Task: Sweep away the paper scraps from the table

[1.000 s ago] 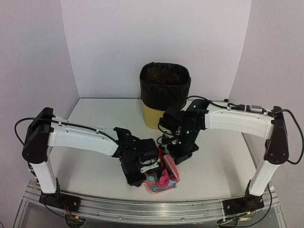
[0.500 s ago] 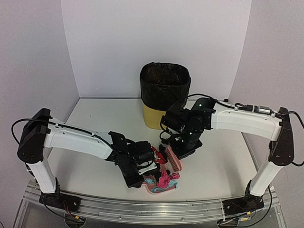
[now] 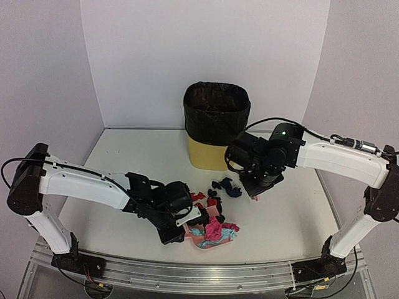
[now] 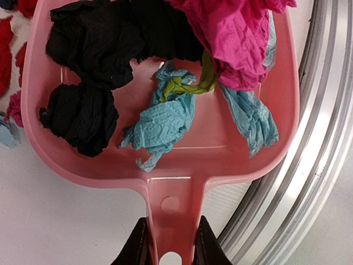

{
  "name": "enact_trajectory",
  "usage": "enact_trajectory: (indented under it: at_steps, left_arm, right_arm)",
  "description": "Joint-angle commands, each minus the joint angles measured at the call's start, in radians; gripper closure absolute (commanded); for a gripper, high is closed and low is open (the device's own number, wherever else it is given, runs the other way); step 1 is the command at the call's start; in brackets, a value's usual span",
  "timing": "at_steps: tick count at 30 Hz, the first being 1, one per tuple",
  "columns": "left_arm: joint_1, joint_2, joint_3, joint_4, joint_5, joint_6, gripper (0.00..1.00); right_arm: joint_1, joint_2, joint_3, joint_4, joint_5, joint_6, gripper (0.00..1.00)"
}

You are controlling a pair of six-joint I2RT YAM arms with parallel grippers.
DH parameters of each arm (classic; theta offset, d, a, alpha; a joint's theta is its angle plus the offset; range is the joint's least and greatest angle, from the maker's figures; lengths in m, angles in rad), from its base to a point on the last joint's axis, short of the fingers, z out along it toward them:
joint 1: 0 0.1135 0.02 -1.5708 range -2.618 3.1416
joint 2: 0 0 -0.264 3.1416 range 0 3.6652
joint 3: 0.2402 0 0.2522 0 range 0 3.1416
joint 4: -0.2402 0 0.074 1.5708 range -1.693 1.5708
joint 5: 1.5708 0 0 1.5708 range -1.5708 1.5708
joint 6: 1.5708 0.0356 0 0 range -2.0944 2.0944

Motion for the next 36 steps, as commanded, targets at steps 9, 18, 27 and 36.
enact_trajectory:
  at_steps: [9, 18, 27, 36]
  left_arm:
    - [0.003, -0.045, 0.123, -0.067, -0.036, 0.024, 1.00]
    - [0.009, -0.062, 0.223, -0.105, -0.045, 0.030, 1.00]
    - [0.046, -0.035, 0.355, -0.144, -0.045, 0.047, 1.00]
    - [0.071, -0.007, 0.491, -0.201, -0.099, 0.074, 1.00]
  right_arm:
    - [-0.024, -0.169, -0.091, -0.098, 0.310, 0.103, 1.00]
    - [-0.124, -0.274, -0.198, -0.151, 0.354, 0.160, 1.00]
    - [-0.150, -0.321, -0.252, -0.155, 0.341, 0.168, 1.00]
    - [-0.165, -0.373, -0.299, -0.157, 0.321, 0.187, 1.00]
